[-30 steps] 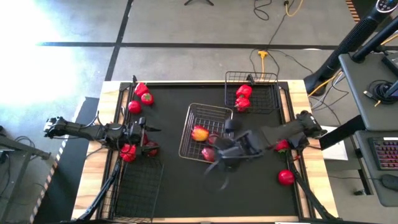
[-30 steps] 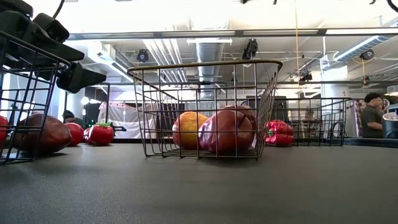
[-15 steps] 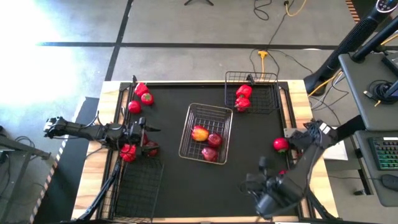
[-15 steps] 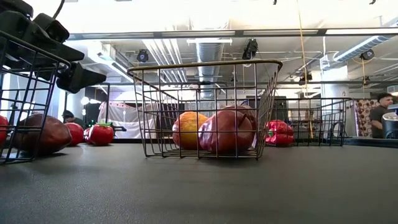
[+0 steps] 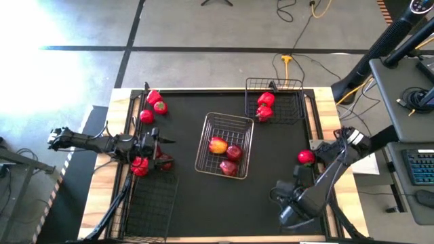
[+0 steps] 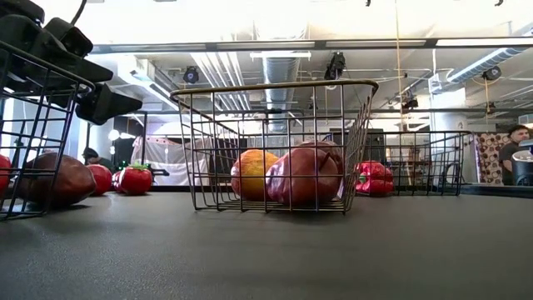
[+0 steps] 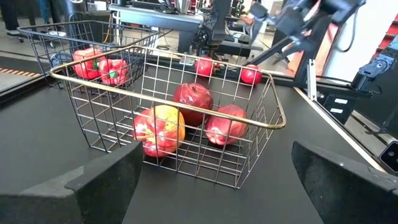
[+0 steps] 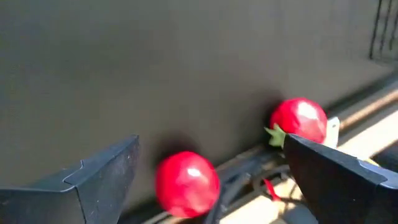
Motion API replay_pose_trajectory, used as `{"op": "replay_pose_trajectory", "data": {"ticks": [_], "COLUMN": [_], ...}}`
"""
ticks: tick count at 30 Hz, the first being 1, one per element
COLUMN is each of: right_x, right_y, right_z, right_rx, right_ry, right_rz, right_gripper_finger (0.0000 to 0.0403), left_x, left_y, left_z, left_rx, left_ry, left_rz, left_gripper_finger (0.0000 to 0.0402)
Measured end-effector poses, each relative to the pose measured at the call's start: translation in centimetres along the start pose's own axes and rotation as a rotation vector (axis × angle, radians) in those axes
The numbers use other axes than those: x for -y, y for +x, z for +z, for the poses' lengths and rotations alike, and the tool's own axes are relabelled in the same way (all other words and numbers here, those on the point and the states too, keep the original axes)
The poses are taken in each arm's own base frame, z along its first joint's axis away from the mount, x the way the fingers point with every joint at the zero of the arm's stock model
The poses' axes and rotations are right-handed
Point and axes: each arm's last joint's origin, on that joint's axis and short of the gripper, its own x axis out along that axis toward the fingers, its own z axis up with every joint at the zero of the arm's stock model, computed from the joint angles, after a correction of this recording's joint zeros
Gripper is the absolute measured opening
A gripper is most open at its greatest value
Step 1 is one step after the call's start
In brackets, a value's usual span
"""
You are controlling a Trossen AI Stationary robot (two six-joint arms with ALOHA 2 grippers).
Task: Sort produce into baskets
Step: Move the red tomato to the bottom of the gold wire basket on the table
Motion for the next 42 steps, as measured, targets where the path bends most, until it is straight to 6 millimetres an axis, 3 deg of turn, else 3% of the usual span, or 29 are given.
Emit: {"op": "replay_pose_trajectory", "data": {"ticks": [7,21,29,34,38,42], "right_x": [1.1,0.8,0.3,1.2,1.2,0.9], "right_y": [2.4,4.9,9.3,11.3,12.0,12.0], "right_z": [-1.8,-2.3,-2.9,-3.5,-3.6,-3.4], "right_rx": [-0.203,-0.298,-0.407,-0.456,-0.459,-0.407], "right_ry": [0.047,0.078,0.075,0.111,0.12,0.101], "right_rz": [0.007,0.085,0.168,0.102,0.117,0.141], "right_gripper_finger": [0.0389,0.0389,0.0389,0.0388,0.0368,0.0313], "left_x": [0.0,0.0,0.0,0.0,0.0,0.0], "left_y": [0.0,0.0,0.0,0.0,0.0,0.0], "left_z": [0.0,0.0,0.0,0.0,0.0,0.0], "left_rx": [0.0,0.0,0.0,0.0,0.0,-0.001], "left_ry": [0.0,0.0,0.0,0.0,0.0,0.0], "left_rz": [0.0,0.0,0.0,0.0,0.0,-0.001], "left_gripper_finger": [0.0393,0.0393,0.0393,0.0393,0.0393,0.0393]}}
